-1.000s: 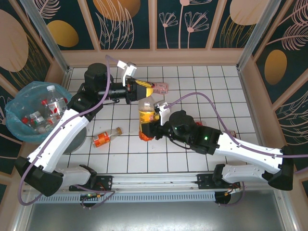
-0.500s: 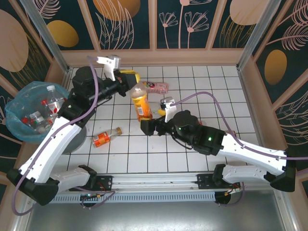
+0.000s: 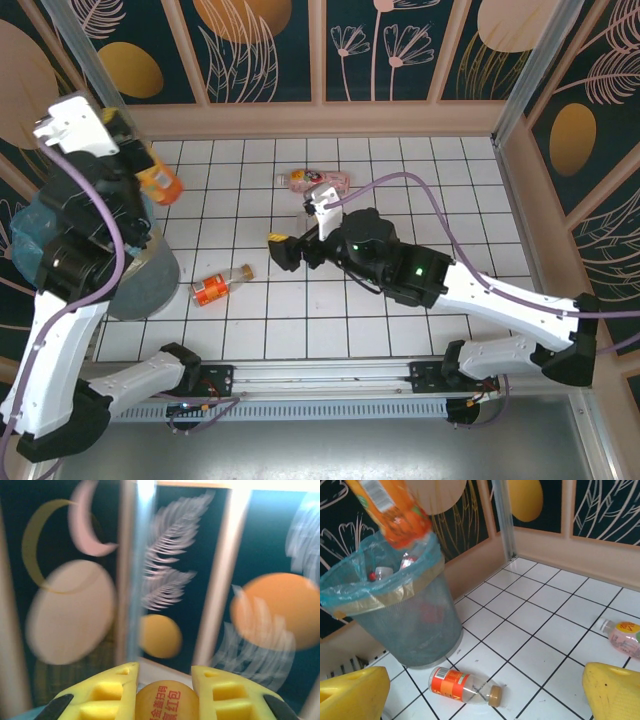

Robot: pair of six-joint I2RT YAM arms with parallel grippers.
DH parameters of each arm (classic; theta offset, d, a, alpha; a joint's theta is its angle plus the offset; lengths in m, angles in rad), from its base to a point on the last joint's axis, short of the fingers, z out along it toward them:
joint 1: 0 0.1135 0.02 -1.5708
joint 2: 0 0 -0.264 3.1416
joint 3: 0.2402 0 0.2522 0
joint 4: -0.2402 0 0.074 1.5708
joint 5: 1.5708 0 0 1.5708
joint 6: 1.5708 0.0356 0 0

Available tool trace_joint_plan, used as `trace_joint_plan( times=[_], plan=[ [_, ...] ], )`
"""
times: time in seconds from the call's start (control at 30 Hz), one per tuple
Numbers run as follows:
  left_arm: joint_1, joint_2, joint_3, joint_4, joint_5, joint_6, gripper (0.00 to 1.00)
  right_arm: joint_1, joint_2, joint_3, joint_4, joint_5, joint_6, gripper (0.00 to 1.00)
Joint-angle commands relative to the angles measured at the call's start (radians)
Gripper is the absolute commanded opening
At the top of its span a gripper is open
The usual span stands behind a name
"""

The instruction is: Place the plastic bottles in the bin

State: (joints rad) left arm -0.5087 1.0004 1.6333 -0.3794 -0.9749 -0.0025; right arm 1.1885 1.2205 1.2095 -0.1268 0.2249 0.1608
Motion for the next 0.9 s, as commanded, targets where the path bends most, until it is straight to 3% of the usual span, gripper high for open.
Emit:
trace_joint_plan(
  times=[0.0, 0.13, 0.3, 0.43, 0.53, 0.6, 0.7, 0.77, 0.83, 0.87],
  plan=[
    [0.003, -0.066, 0.043, 0.024, -0.326, 0.182, 0.00, 0.011, 0.042, 0.064, 0.027, -0.080, -0.061, 0.99],
    [0.003, -0.086, 0.097, -0.047, -0.442, 0.188, 0.00, 0.019, 0.075, 0.089, 0.037, -0.151, -0.070, 0.99],
    [0.003, -0.086, 0.031, -0.138, -0.521, 0.146, 0.00, 0.025, 0.095, 0.095, 0.042, -0.199, -0.083, 0.99],
    [0.003, -0.141, -0.067, -0.157, -0.476, 0.037, 0.00, 0.027, 0.102, 0.101, 0.049, -0.206, -0.079, 0.99],
    [0.004, -0.193, -0.188, -0.036, -0.502, 0.111, 0.00, 0.036, 0.108, 0.110, 0.049, -0.205, -0.071, 0.99],
    [0.004, -0.188, -0.240, -0.039, -0.514, 0.126, 0.00, 0.047, 0.105, 0.101, 0.056, -0.203, -0.067, 0.99],
    [0.009, -0.156, -0.228, -0.227, -0.460, -0.048, 0.00, 0.062, 0.099, 0.071, 0.083, -0.186, -0.050, 0.99],
    [0.050, -0.135, -0.238, -0.269, -0.426, -0.085, 0.00, 0.072, 0.102, 0.062, 0.090, -0.186, -0.036, 0.99],
    [0.165, -0.120, -0.266, -0.261, -0.301, -0.091, 0.00, 0.084, 0.106, 0.061, 0.091, -0.182, -0.035, 0.99],
    [0.257, -0.112, -0.285, -0.255, -0.187, -0.099, 0.00, 0.091, 0.109, 0.064, 0.087, -0.178, -0.039, 0.99]
  ],
)
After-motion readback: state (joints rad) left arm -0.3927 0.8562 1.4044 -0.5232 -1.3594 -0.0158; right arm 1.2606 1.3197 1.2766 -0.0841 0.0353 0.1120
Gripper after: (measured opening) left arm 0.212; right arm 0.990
